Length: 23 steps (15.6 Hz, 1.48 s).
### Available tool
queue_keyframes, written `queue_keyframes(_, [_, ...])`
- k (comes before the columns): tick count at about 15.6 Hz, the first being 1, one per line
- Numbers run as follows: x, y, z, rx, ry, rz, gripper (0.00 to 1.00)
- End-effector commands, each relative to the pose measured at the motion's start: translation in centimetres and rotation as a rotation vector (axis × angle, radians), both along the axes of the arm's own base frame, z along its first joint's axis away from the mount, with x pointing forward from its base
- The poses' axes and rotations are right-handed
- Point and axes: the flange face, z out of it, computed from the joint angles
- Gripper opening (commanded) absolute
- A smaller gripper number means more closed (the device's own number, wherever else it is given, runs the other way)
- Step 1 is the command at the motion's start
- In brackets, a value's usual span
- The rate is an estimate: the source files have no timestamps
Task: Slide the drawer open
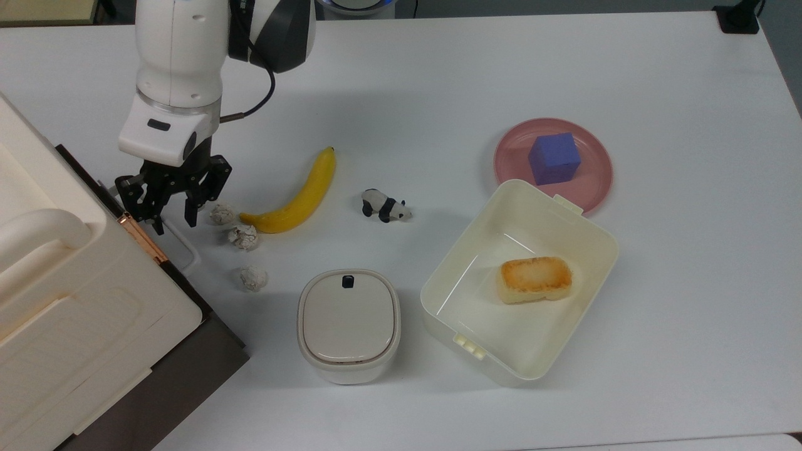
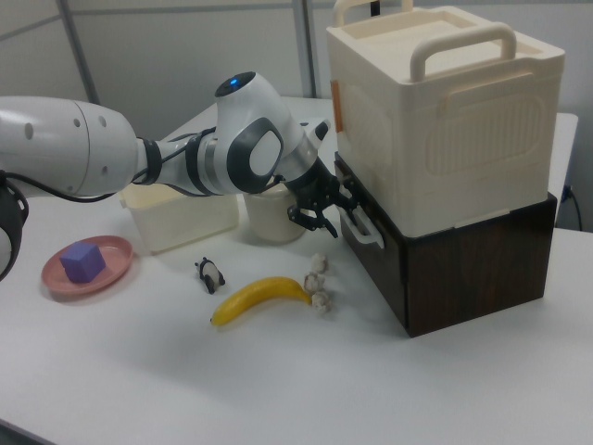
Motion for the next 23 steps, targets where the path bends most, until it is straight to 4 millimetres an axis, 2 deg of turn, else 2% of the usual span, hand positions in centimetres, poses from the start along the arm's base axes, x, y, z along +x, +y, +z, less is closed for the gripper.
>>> queue_keyframes(1, [-0.3,1.8,-0.5,0.003,0.011,0.006,0.43])
queue_keyframes(5, [-2.0,2.6,0.9,0.004,0.010,0.013,0.43])
queue_keyframes(7, [-2.8,3.3,0.5,0.010,0.031,0.019,0.43])
queue_keyframes(9, [-3.2,5.1,0.2,0.013,0.048,0.042,0.41])
queue_keyframes(14, [-5.2,7.1,0.5,0.016,0.087,0.061,0.33])
queue_keyframes(18, [-7.4,9.5,2.2,0.015,0.133,0.078,0.29])
queue_keyframes(23, [-8.5,12.3,3.0,0.025,0.163,0.068,0.27])
